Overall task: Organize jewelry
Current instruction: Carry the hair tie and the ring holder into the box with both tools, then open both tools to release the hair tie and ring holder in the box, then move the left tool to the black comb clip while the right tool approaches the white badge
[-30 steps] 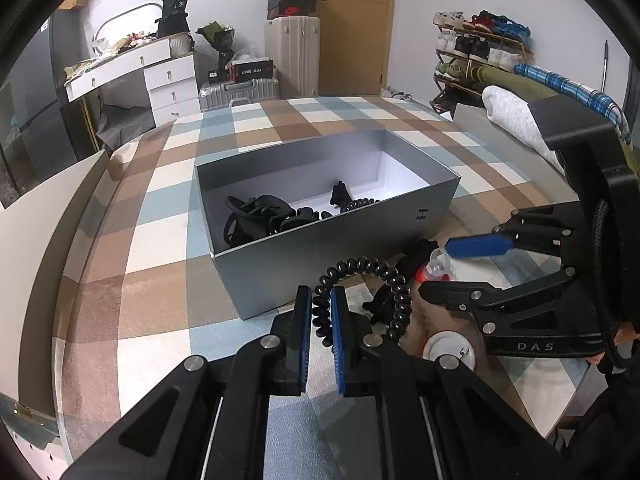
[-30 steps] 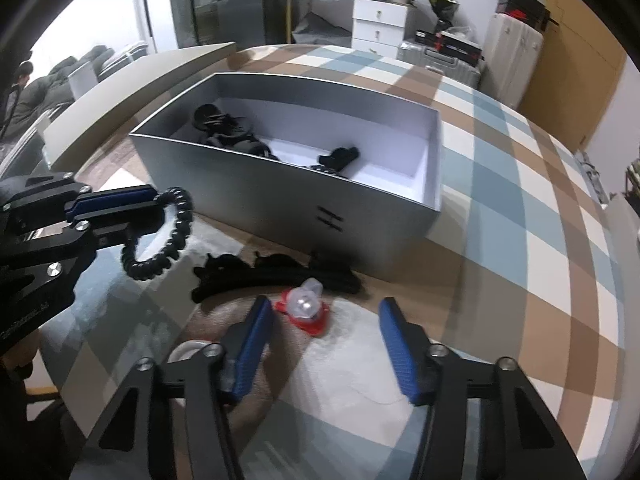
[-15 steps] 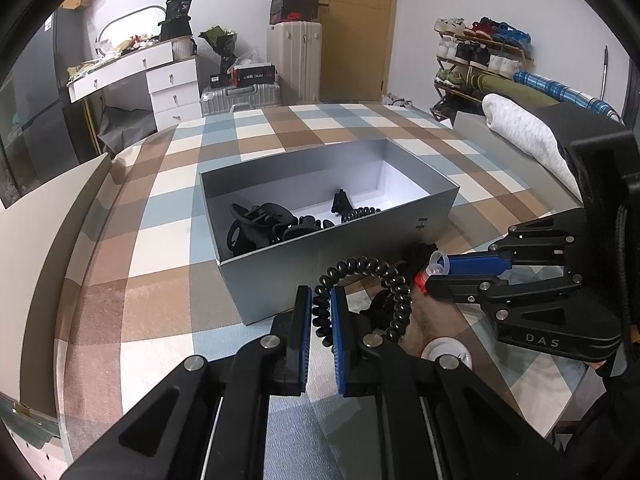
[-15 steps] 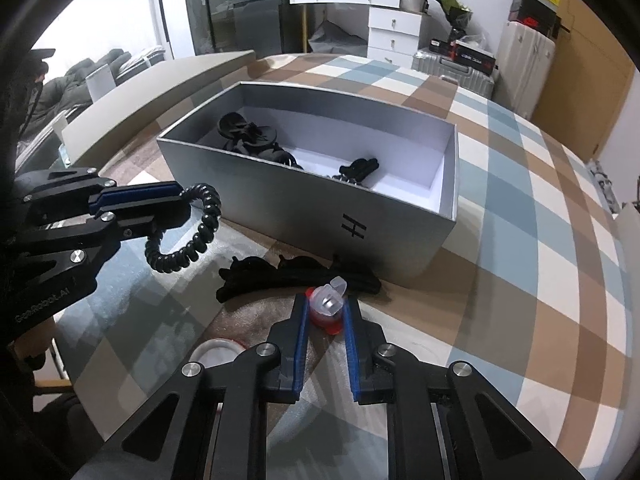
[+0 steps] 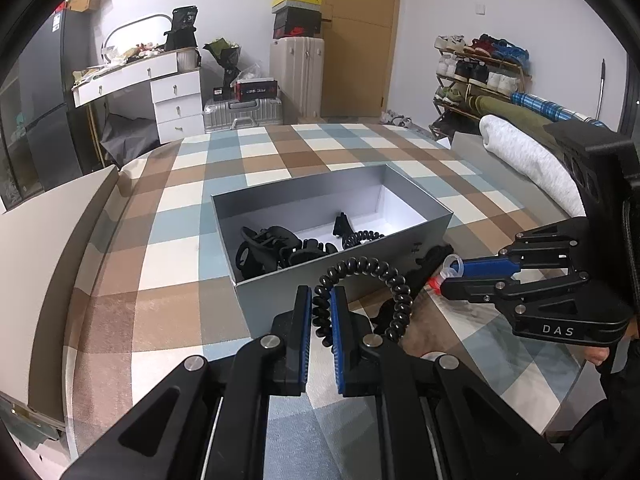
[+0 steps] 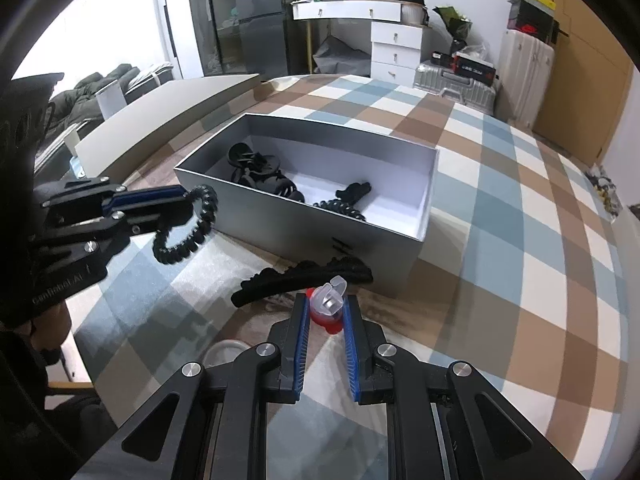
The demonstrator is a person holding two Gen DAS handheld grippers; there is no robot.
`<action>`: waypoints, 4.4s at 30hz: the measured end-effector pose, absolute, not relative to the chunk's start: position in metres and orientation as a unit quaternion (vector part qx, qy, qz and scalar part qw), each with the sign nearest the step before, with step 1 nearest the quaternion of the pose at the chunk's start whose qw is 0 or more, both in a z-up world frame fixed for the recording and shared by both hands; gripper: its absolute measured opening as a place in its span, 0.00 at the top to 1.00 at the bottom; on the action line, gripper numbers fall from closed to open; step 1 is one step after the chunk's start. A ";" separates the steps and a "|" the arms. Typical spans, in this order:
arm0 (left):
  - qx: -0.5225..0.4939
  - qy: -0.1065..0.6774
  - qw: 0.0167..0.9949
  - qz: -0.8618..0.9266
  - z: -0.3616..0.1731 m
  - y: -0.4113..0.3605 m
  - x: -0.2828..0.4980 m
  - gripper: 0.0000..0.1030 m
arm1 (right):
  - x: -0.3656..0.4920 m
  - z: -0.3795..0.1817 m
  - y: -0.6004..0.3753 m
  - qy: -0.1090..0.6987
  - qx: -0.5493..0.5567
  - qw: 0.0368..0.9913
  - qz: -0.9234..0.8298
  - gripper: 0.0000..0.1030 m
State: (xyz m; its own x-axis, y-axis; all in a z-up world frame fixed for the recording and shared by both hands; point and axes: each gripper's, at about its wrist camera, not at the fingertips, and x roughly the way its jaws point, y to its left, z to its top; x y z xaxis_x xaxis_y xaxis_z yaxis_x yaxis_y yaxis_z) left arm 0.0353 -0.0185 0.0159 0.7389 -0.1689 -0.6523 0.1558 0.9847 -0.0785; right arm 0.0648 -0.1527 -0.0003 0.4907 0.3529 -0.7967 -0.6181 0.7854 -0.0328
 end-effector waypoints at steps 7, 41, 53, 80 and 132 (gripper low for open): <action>-0.010 0.349 0.933 -0.088 0.017 -0.018 0.035 0.95 | 0.061 0.006 -0.158 0.416 -0.136 0.836 0.331 0.85; -0.045 0.311 0.947 -0.061 0.033 -0.001 0.042 0.95 | 0.079 0.039 -0.183 0.353 -0.026 0.889 0.291 0.84; -0.042 0.315 0.946 -0.057 0.036 -0.002 0.062 0.95 | 0.094 0.033 -0.169 0.360 -0.018 0.887 0.290 0.84; -0.057 0.353 0.933 -0.044 0.035 -0.004 0.066 0.30 | 0.092 0.035 -0.181 0.361 -0.020 0.896 0.256 0.25; -0.027 0.410 0.911 -0.038 -0.001 -0.009 0.032 0.01 | 0.066 -0.029 -0.161 0.462 -0.171 0.843 0.217 0.01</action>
